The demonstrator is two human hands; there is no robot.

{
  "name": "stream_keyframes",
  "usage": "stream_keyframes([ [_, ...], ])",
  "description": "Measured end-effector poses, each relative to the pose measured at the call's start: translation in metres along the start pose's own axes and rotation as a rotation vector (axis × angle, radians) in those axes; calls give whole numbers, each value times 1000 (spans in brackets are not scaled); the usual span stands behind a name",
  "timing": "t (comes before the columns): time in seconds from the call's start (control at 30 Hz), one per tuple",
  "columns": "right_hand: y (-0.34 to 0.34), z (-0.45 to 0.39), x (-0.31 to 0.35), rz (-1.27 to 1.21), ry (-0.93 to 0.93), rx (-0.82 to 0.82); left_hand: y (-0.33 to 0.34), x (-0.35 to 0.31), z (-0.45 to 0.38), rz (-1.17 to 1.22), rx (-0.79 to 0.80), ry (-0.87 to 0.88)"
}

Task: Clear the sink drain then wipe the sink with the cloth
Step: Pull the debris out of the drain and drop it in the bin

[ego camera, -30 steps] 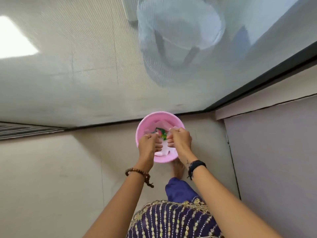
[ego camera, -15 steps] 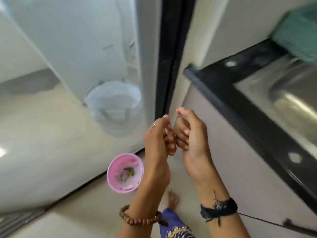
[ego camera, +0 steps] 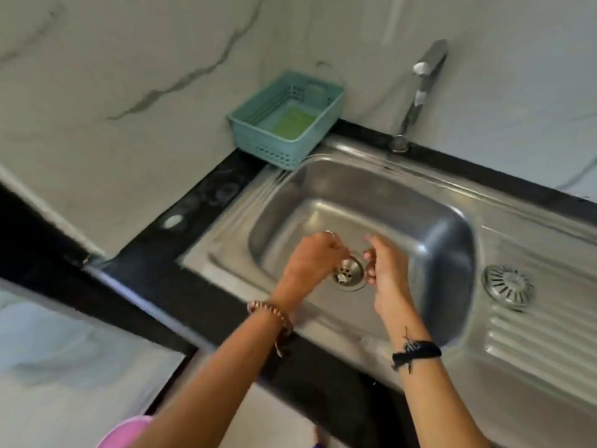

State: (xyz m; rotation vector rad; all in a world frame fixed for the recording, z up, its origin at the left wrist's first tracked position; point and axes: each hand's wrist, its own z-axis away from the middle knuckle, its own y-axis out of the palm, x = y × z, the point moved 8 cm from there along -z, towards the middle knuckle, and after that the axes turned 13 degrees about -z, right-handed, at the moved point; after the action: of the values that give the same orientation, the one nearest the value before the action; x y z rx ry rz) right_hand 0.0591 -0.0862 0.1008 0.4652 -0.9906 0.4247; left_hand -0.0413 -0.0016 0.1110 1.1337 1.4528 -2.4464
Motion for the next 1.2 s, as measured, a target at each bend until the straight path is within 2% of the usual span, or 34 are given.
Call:
stream_keyframes([
  [0.1, -22, -71, -25, 216, 90, -27, 20, 4, -68, -452, -11, 9],
  [0.17, -34, -109, -48, 369, 133, -31, 39, 10, -100, -645, 0, 41],
  [0.3, -41, -154, -92, 792, 149, 23, 96, 22, -140, -935, 154, 205],
  [0.4, -29, -167, -106, 1112, 22, 126, 134, 28, -152, -1074, 224, 329],
  [0.57, -5, -182, -118, 1261, -217, 224, 160, 40, -167, -1235, 275, 444],
  [0.67, 2, -188, -130, 1335, -227, 241, 167, 41, -171, -1251, 292, 517],
  [0.8, 2, -189, -136, 1375, -277, 222, 163, 44, -177, -1199, 282, 496],
  [0.87, 2, -190, -135, 1369, -308, 231, 156, 46, -179, -1115, 243, 422],
  [0.97, 5, -189, -130, 1335, -298, 253, 137, 55, -180, -892, 201, 197],
  [1.07, -8, -191, -114, 1117, -151, 125, 113, 60, -177, -690, 169, 25],
  [1.13, -13, -186, -98, 832, -57, 34, 93, 60, -168, -537, 133, -78],
  [1.2, -3, -173, -78, 551, -40, 33, 72, 55, -157, -362, 106, -138],
])
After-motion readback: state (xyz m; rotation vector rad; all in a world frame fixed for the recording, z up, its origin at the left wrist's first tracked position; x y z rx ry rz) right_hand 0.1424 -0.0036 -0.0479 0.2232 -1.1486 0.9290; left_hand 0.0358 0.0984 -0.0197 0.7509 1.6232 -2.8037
